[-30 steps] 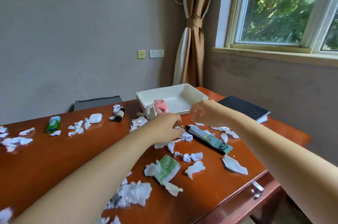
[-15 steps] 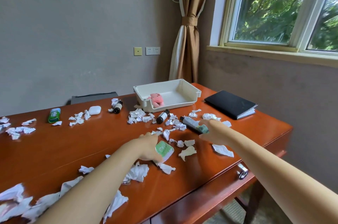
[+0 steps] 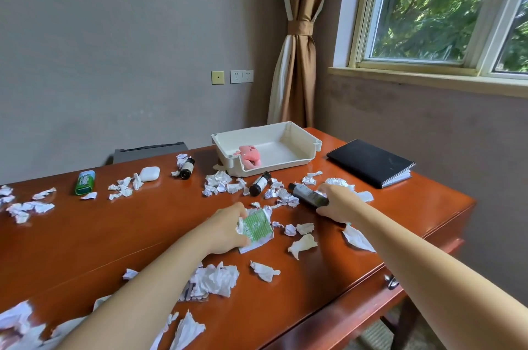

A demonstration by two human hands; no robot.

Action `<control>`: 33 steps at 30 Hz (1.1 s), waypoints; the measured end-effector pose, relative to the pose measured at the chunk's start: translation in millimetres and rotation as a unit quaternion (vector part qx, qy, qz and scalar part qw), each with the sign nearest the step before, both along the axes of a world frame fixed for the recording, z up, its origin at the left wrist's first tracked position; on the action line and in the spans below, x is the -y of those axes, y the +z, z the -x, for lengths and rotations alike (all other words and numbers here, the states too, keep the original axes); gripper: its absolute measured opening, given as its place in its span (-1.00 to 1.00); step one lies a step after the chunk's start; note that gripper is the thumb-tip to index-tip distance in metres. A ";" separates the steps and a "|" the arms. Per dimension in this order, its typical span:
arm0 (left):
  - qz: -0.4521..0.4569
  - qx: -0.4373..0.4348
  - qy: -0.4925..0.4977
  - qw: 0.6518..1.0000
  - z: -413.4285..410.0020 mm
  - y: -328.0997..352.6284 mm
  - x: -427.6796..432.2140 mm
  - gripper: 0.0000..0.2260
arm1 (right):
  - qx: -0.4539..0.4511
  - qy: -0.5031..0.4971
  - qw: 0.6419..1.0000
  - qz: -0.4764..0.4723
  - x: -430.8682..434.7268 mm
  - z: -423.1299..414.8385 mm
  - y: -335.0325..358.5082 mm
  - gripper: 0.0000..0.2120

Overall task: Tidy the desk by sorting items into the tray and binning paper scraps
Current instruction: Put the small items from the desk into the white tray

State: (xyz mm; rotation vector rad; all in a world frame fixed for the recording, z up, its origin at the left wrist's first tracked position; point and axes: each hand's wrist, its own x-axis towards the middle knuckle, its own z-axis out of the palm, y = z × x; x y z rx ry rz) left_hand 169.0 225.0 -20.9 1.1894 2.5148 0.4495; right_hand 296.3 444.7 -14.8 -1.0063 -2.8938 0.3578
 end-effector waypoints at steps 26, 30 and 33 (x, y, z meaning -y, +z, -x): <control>-0.192 -0.008 0.006 0.981 11.4 40.9 22.4 -0.86 | -0.129 0.020 0.991 -0.042 16.3 8.2 34.1 -0.62; -0.260 0.003 0.005 0.966 8.7 59.1 23.9 -0.83 | -0.212 0.034 0.977 -0.008 24.0 8.0 57.0 -0.54; -0.289 0.000 0.006 0.957 13.3 70.5 20.5 -0.84 | -0.258 0.046 0.965 0.002 26.8 12.3 70.4 -0.49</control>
